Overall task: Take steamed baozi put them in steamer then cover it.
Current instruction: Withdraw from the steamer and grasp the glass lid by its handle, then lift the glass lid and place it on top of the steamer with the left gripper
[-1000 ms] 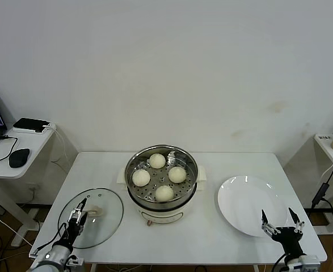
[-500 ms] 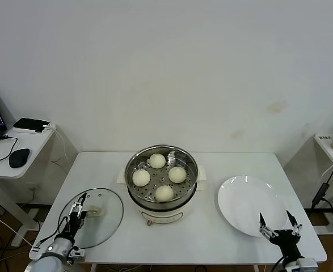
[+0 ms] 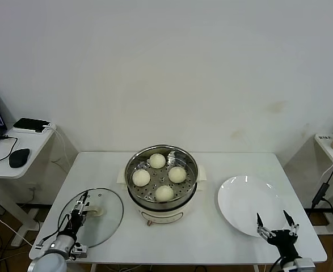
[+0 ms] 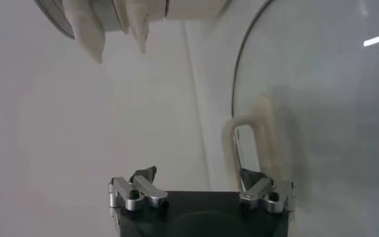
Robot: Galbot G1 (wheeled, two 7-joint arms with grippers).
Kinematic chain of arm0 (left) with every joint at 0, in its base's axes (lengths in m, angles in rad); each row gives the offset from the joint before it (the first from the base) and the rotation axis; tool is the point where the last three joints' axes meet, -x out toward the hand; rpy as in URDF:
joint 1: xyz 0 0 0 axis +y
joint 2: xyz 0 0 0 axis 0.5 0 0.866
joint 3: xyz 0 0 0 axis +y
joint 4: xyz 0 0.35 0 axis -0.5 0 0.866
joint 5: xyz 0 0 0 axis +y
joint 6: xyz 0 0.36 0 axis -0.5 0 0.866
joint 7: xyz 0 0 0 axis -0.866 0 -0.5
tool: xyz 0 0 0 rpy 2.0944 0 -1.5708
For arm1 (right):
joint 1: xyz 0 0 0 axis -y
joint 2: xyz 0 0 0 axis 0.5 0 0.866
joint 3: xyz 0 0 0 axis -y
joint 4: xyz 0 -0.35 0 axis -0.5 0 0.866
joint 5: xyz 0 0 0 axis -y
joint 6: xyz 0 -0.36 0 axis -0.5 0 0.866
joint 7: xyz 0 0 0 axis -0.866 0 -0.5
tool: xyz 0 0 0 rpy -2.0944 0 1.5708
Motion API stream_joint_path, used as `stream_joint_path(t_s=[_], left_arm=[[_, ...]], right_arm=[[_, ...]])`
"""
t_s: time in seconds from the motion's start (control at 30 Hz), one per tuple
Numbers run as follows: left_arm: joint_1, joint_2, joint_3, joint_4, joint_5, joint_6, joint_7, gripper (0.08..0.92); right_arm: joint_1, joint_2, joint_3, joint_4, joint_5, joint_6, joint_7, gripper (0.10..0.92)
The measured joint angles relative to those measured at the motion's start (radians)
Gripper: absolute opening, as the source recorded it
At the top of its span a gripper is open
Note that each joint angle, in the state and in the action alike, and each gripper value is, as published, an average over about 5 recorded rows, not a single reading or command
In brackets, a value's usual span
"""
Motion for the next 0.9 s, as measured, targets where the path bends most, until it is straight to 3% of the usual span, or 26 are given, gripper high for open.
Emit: stream_joint_path(t_s=[0.57,0.67,0.9], left_arm=[[-0.001,-0.018,-0.014,0.018,-0.021,-0.049,-0.061,0.177],[0.006,-0.020,-0.023,0.006,-0.031,-0.052,-0.083,0.139],[0.039,-0.009,-0.060,-0.045,-0.054,-0.044,-0.110,0.138]], right_arm=[[-0.001,-0.006,-0.029,0.003,-0.015,0.008,-0.004,0.823],[0.000,-0.009,-0.034,0.003,-0.018,0.008,-0.004,0.823],[0.002,-0.018,-0.047,0.006,-0.022,0.008,-0.005,0.823]])
